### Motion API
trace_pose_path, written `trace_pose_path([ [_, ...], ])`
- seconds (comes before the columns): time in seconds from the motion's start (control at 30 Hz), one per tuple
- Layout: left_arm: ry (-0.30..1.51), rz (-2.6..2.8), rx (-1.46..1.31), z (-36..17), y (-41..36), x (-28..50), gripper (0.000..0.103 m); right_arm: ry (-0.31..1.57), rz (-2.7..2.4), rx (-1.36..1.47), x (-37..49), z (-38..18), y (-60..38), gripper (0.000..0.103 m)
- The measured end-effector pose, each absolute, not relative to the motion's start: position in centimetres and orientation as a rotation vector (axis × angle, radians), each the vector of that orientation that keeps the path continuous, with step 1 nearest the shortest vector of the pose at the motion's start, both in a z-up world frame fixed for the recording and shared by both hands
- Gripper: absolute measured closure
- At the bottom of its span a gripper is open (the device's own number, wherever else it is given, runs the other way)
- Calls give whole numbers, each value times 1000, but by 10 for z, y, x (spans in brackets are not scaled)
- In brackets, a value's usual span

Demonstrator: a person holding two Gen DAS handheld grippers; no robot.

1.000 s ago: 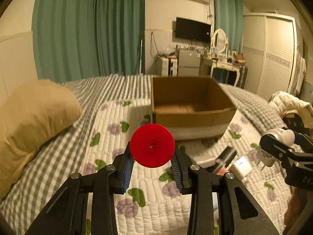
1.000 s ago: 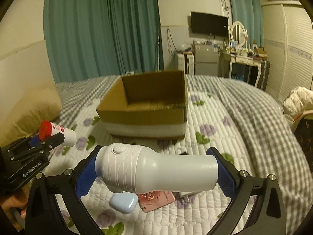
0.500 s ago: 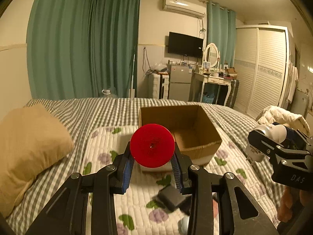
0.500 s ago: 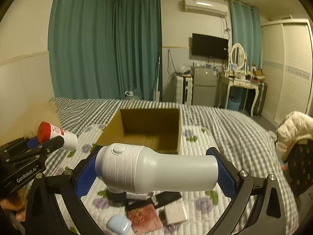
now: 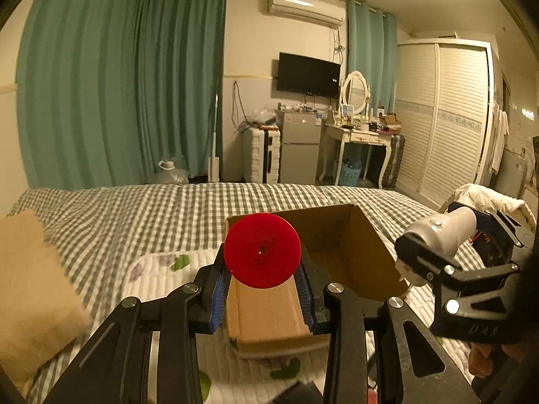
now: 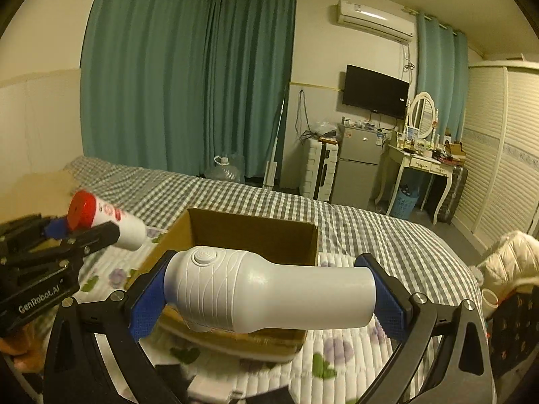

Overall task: Organize rigid objects
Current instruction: 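Carry the bottle in the left tool and massager in the right tool over the box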

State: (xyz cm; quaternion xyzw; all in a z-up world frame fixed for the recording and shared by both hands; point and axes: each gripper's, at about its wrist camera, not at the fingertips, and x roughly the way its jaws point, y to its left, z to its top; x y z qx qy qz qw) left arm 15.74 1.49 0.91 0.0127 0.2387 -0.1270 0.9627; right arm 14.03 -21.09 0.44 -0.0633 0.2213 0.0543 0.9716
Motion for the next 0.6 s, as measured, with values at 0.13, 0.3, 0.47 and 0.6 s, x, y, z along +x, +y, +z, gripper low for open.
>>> trace_pose_path([
  [0.13, 508, -275, 43, -2, 5, 190, 67, 470, 115, -139, 161, -5, -208, 1],
  [0.3, 571, -318, 15, -18, -2, 225, 67, 521, 131, -185, 189, -29, -198, 1],
  [0.47, 628, -341, 34, -39, -11, 247, 67, 571, 138, -227, 210, -51, -193, 1],
  [0.6, 690, -357, 35, -53, -16, 261, 67, 635, 141, -274, 225, -71, -186, 1],
])
